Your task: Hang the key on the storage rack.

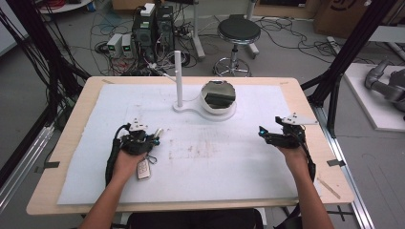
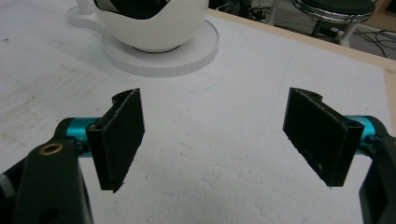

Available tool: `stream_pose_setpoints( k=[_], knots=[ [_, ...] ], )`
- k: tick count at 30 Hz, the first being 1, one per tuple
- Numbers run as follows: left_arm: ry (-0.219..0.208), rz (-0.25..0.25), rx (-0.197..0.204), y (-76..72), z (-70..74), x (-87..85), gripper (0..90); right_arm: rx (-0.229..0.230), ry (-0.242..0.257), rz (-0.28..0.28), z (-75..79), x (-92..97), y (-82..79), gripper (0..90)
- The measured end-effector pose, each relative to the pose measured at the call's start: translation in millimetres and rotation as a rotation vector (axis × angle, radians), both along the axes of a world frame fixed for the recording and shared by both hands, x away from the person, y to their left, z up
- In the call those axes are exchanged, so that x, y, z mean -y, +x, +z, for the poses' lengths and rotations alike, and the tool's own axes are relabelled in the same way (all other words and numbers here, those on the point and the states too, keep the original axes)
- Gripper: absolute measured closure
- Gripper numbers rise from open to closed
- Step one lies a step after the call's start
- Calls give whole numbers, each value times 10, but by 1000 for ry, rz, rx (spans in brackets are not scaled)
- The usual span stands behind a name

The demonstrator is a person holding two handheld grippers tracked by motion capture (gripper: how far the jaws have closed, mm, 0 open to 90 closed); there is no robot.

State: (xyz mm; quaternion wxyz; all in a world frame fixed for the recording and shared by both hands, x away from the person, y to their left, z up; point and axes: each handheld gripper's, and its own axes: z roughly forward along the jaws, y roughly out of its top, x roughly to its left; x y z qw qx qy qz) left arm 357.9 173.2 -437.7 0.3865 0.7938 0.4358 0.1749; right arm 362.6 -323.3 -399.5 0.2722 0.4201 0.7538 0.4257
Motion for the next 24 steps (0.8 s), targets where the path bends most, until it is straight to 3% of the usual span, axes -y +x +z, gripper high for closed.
stream_pose_setpoints(
  k=[3,4,6,9,11,14,16,22,24],
  knots=[
    [6,7,-3,-1,-20,21,729,0,0,3,1,-4,3,210],
    [8,19,-12,-9,-28,31,537,1,1,5,4,-6,-3,211],
    [33,37,-40,-44,-50,44,488,2,1,4,5,-4,-5,211],
    [43,46,-26,-110,-60,43,466,1,6,7,8,4,-9,210],
    [70,42,-18,-132,-56,51,498,-1,6,5,8,10,-12,211],
    [66,49,6,-155,-76,64,582,2,6,3,5,14,-7,211],
    [69,30,14,-155,-77,76,712,-1,2,5,8,9,-4,211],
    [36,20,-12,-120,-67,46,746,1,1,9,10,-2,3,211],
    [2,30,-19,-113,-63,36,747,1,3,10,12,-4,6,211]
  ],
)
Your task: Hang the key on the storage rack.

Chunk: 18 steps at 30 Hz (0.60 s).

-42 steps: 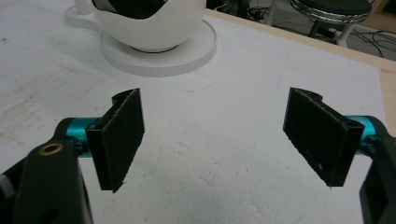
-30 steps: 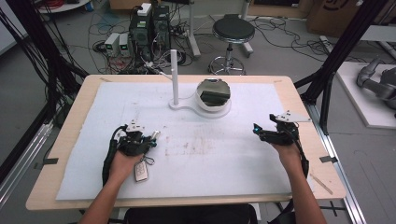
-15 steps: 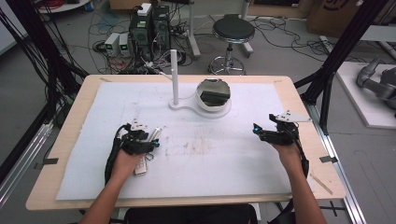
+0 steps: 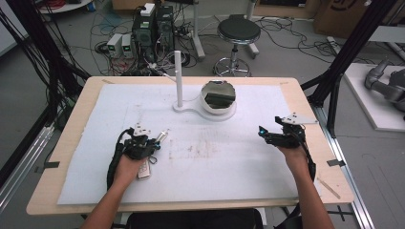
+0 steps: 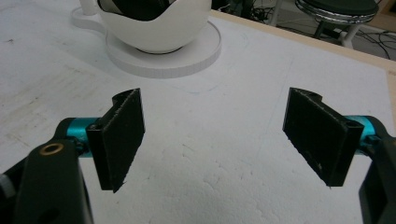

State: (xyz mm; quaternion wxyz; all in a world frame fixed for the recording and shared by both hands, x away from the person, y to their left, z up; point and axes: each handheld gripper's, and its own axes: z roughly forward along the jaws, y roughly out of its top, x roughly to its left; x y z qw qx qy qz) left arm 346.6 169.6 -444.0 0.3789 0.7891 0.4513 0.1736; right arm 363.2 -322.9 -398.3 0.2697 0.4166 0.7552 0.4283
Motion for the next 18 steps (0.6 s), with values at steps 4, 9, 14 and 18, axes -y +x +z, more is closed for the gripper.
stream_pose_setpoints(
  k=[4,9,14,18],
  knots=[
    [-114,2,12,11,63,-26,748,1,5,-3,6,11,2,212],
    [-241,-26,39,18,187,-74,748,-1,7,-3,1,27,0,212],
    [-381,-44,104,27,326,-138,890,0,8,-8,4,46,-6,212],
    [-357,-14,129,74,381,-151,900,0,9,-9,2,47,-6,212]
  ],
)
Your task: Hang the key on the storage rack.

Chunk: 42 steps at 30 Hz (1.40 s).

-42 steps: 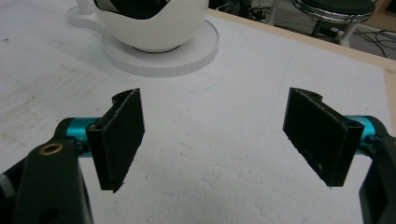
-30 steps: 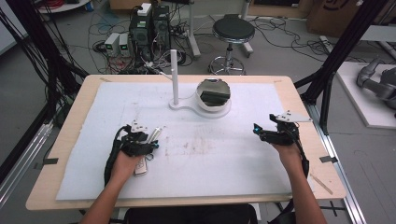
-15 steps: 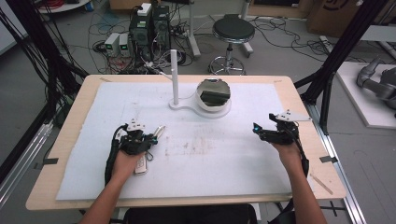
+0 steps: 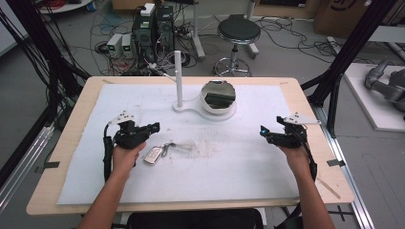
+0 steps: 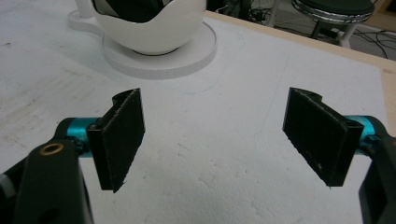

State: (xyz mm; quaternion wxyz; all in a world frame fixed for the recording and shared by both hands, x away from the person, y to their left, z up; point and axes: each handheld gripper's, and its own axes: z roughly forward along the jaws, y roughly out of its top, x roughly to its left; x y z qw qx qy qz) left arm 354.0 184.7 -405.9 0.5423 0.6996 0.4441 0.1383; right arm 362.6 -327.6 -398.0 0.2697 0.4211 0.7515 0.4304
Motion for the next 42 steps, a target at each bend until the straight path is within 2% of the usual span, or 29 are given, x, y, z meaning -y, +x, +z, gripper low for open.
stream_pose_setpoints(
  k=[2,3,4,5,6,7,9,10,11,12,16,19,21,25,29,33,35,37,40,42],
  knots=[
    [37,-3,-3,7,-30,28,894,-4,-3,4,-5,-3,0,212],
    [75,-18,11,0,-40,65,827,-3,-4,6,-7,-6,-1,212],
    [90,-48,25,-6,-52,106,827,-3,-4,6,-7,-6,-1,212],
    [113,-86,49,-5,-67,153,780,-3,-5,5,-7,-6,0,212],
    [132,-132,60,2,-86,202,673,-3,-3,6,-8,-6,2,212],
    [151,-172,60,13,-105,249,613,-3,-3,7,-8,-5,4,212],
    [215,-226,65,30,-133,352,484,-6,-4,12,-13,-13,7,212],
    [228,-260,64,47,-145,394,467,-8,-5,14,-14,-18,8,212],
    [259,-268,68,55,-150,435,461,-6,-10,17,-15,-18,10,212],
    [272,-274,69,65,-158,470,452,-8,-8,16,-14,-22,8,212],
    [277,-310,26,119,-194,566,481,-5,-4,13,-12,-16,7,212],
    [277,-305,-5,166,-234,609,493,-8,-2,14,-14,-17,8,212],
    [303,-288,-29,200,-261,628,505,-8,-7,19,-18,-23,11,213],
    [341,-297,-63,219,-315,663,507,-12,-4,22,-20,-30,12,213],
    [350,-298,-67,205,-316,679,505,-12,-1,19,-19,-18,13,213],
    [350,-324,-71,165,-304,680,479,-11,-5,19,-16,-16,8,213],
    [330,-343,-73,142,-314,674,479,-10,-2,18,-16,-13,8,213],
    [347,-360,-84,129,-327,682,476,-11,-1,19,-17,-13,6,213],
    [353,-374,-80,117,-327,691,469,-14,-4,19,-17,-15,1,213],
    [377,-369,-74,113,-331,698,490,-12,-4,19,-19,-15,7,213]
  ],
)
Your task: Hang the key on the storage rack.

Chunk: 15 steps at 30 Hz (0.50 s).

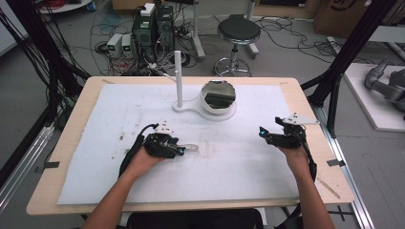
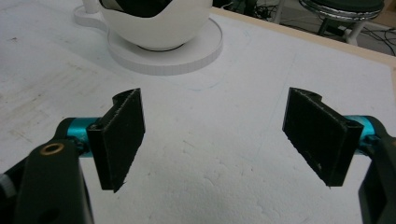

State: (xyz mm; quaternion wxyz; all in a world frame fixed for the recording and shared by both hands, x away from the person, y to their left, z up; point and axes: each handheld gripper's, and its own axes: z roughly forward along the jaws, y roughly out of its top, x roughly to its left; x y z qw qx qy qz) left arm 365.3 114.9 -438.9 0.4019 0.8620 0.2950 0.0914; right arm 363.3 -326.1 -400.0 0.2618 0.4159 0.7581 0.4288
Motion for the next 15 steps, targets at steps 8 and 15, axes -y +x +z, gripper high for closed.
stream_pose_setpoints(
  k=[8,15],
  knots=[
    [2,-4,20,13,18,0,530,0,0,0,0,-2,1,214],
    [66,-34,29,-1,-23,39,561,-1,0,2,-1,-5,1,214]
  ],
)
